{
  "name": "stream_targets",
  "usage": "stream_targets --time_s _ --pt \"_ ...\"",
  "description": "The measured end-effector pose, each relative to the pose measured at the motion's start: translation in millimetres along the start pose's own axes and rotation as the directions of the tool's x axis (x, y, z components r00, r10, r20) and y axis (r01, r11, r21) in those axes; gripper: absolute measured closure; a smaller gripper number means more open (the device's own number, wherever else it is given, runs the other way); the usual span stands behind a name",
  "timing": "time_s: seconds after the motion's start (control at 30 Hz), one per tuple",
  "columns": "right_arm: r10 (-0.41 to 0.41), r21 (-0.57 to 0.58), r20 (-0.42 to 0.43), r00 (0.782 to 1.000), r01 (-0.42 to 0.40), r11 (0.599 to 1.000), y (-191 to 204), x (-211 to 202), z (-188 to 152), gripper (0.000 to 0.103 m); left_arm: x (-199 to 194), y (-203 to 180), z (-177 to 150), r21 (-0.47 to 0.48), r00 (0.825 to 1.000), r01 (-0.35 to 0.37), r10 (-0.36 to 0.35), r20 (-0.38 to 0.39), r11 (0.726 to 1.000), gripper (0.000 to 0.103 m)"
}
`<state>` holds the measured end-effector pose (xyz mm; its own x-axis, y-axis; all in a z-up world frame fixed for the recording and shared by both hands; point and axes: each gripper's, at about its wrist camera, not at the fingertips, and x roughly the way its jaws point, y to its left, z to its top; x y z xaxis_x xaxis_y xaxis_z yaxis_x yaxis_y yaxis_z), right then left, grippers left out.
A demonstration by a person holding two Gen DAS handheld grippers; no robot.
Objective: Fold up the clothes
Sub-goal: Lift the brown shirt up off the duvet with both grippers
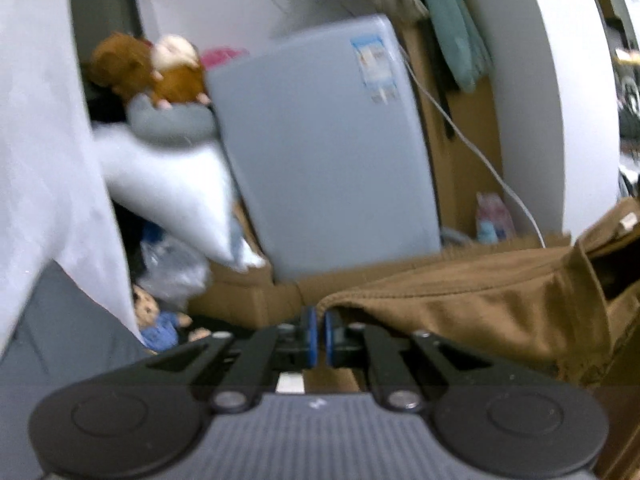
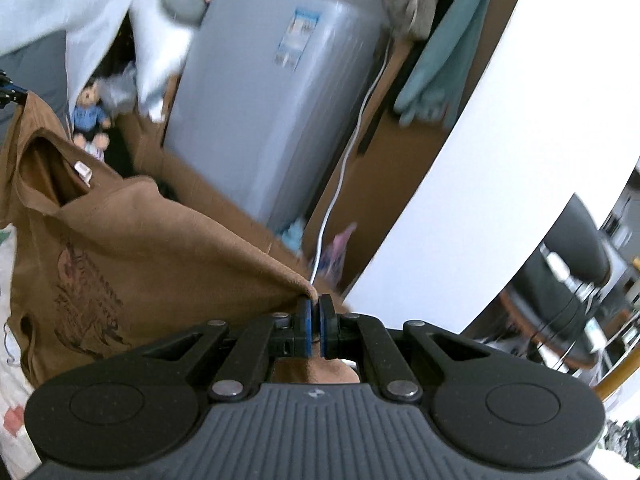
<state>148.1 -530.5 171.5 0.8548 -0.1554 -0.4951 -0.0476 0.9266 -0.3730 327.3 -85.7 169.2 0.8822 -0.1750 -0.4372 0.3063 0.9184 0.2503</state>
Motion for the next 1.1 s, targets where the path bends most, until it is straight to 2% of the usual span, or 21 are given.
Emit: stream_targets --time_s 0.13,0.27,0.47,0.67,0.83,0.93,1.1 --pt "-0.050 0.017 0.081 0.995 0.049 0.999 -8 -33 19 0.100 -32 23 29 -0.118 0.997 0.022 -0.013 0.079 0.993 0.099" --pt "-0.067 0.041 0.141 0.988 0.062 0.997 -14 -58 32 0.100 -63 32 45 -0.111 0.990 -0.003 0.018 0.138 0.994 0.099" --pt "-0.069 0.041 0.186 0.980 0.063 0.997 -17 -80 37 0.100 -110 40 56 -0.111 0.978 -0.002 0.025 0.206 0.994 0.099" --pt "-0.036 0.034 0.255 0.966 0.029 0.999 -23 -132 37 0.100 -167 50 52 -0.121 0.961 0.005 0.029 0.275 0.993 0.099" --pt "0.014 -0.010 0.319 0.948 -0.011 1.000 -23 -193 28 0.100 -224 54 41 -0.107 0.948 0.002 0.032 0.317 0.994 0.099" --pt "0.051 -0.043 0.355 0.934 -0.038 0.998 -20 -236 18 0.100 -258 58 33 -0.111 0.938 0.027 0.014 0.347 0.994 0.099" --pt "0.094 -0.092 0.386 0.918 -0.063 0.994 -12 -287 8 0.100 -309 62 19 -0.110 0.923 0.034 0.011 0.384 0.993 0.099"
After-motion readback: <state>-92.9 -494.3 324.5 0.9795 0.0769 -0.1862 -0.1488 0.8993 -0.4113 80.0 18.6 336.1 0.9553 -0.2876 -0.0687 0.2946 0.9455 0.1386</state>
